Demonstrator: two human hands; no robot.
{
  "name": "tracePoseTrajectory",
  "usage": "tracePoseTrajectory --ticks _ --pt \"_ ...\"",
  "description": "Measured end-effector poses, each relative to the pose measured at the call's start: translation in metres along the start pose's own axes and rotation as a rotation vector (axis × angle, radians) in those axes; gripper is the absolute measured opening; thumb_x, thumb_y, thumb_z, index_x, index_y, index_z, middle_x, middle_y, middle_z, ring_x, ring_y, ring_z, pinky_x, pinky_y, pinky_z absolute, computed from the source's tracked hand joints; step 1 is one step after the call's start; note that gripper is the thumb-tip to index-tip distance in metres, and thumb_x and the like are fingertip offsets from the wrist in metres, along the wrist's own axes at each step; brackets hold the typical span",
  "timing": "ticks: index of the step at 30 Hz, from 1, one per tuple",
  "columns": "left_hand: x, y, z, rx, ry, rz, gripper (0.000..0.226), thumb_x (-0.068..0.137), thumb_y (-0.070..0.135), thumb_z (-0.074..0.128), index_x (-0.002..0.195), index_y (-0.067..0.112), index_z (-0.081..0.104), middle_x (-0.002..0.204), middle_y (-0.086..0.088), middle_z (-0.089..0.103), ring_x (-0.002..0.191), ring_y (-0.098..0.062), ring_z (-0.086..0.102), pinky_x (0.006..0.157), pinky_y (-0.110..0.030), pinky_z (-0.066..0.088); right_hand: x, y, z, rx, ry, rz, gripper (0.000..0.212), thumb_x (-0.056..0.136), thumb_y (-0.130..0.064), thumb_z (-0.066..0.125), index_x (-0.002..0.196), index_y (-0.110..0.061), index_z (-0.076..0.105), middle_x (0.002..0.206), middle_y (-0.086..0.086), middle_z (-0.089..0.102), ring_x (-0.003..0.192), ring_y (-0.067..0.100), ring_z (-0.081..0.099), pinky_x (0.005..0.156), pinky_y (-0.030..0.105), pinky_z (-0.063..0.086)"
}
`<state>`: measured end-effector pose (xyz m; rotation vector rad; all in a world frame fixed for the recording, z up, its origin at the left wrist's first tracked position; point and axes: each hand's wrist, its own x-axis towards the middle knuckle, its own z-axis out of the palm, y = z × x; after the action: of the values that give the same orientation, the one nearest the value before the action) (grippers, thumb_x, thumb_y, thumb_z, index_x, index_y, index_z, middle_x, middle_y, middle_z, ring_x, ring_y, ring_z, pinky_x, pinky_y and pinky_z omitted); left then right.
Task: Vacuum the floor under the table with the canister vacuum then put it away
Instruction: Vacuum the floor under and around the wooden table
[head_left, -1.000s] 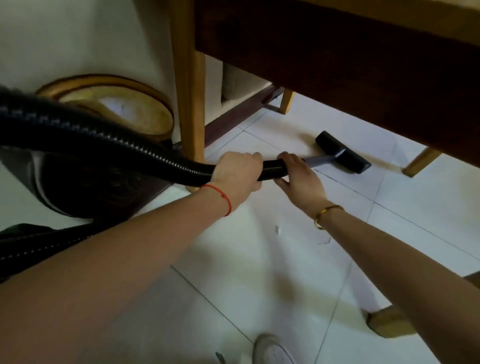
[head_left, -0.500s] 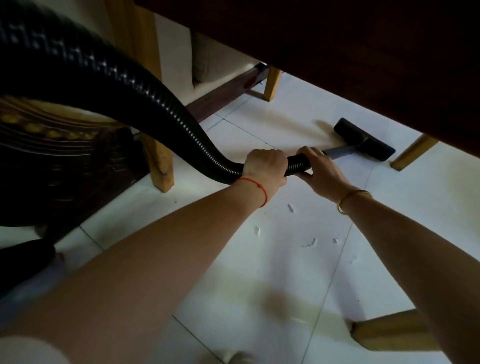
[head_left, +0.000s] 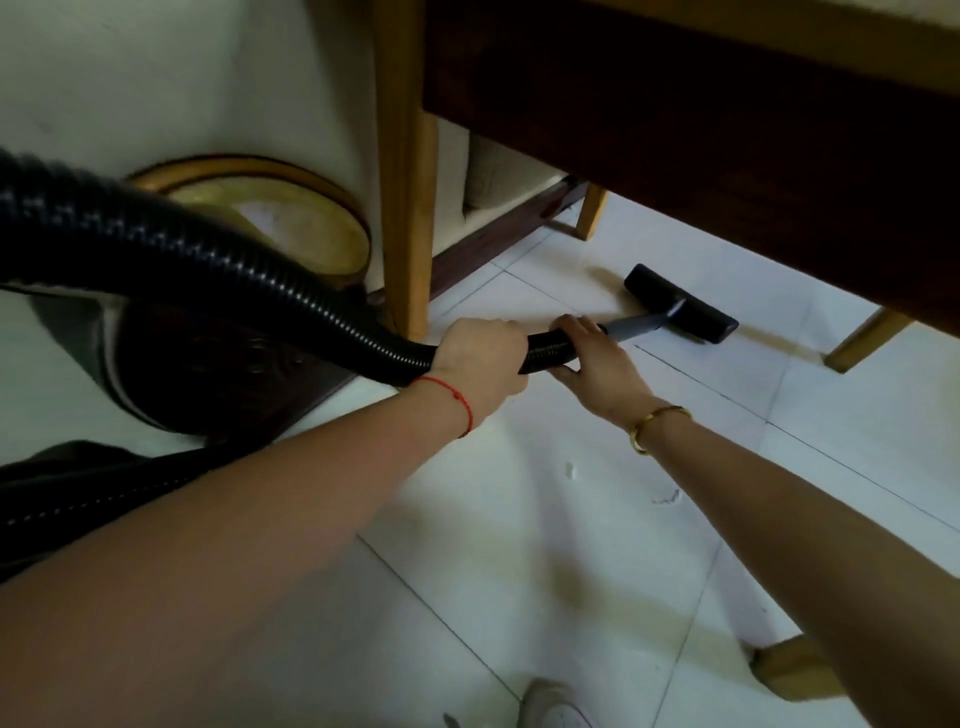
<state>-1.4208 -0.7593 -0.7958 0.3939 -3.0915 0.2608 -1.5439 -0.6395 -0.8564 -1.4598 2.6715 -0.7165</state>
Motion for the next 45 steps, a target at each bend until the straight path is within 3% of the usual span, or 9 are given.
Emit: tracePoseTrajectory --ticks 11,19,24,33,38,45 --pt "-0.103 -0.086 -0.034 0.056 -0.031 -0.054 0.035 0.093 0.039 0.052 0.115 0.012 0.052 0.106 -0.006 0.066 0.092 -0.026 0.066 0.064 -0.030 0.037 -0.007 -0.131 0.023 0.136 0.012 -0.108 0.021 0.087 -0.021 0.063 0.103 -0.014 0.050 0.101 0.004 0.056 0.092 0.018 0.049 0.074 0.032 0.046" --pt "-0.126 -0.112 -0.042 0.038 0.014 -0.076 0.034 0.092 0.042 0.050 0.109 0.013 0.050 0.099 -0.003 0.067 0.086 -0.025 0.067 0.062 -0.031 0.039 -0.002 -0.164 0.030 0.194 -0.004 -0.105 0.025 0.087 -0.025 0.063 0.108 -0.019 0.049 0.107 0.004 0.054 0.095 0.017 0.049 0.075 0.026 0.043" --pt "-0.103 -0.098 -0.027 0.024 0.013 -0.081 0.031 0.094 0.038 0.049 0.112 0.013 0.049 0.100 -0.003 0.067 0.086 -0.024 0.068 0.065 -0.031 0.044 0.006 -0.138 0.033 0.130 0.017 -0.111 0.024 0.085 -0.021 0.064 0.099 -0.021 0.045 0.099 -0.002 0.049 0.086 0.011 0.042 0.067 0.017 0.035" --pt "-0.013 -0.057 0.007 -0.018 -0.007 -0.078 0.030 0.095 0.033 0.049 0.115 0.011 0.048 0.101 -0.006 0.065 0.086 -0.024 0.066 0.066 -0.031 0.045 0.042 -0.044 0.031 -0.010 -0.010 -0.052 0.027 0.082 -0.018 0.067 0.103 -0.015 0.049 0.100 0.002 0.054 0.081 0.015 0.047 0.066 0.025 0.036" --pt "0.035 -0.037 0.021 -0.025 -0.031 -0.057 0.032 0.095 0.032 0.051 0.118 0.009 0.048 0.106 -0.006 0.063 0.093 -0.023 0.064 0.063 -0.029 0.035 0.060 0.003 0.022 -0.074 -0.052 -0.034 0.026 0.085 -0.021 0.066 0.105 -0.016 0.050 0.099 0.000 0.054 0.081 0.016 0.048 0.067 0.027 0.035" --pt "0.077 -0.010 0.030 -0.077 -0.039 -0.061 0.032 0.094 0.030 0.052 0.118 0.009 0.051 0.108 -0.004 0.063 0.097 -0.022 0.064 0.065 -0.028 0.035 0.077 0.047 0.010 -0.109 -0.108 0.022 0.029 0.084 -0.014 0.068 0.109 -0.015 0.053 0.108 0.003 0.056 0.093 0.021 0.054 0.075 0.028 0.041"
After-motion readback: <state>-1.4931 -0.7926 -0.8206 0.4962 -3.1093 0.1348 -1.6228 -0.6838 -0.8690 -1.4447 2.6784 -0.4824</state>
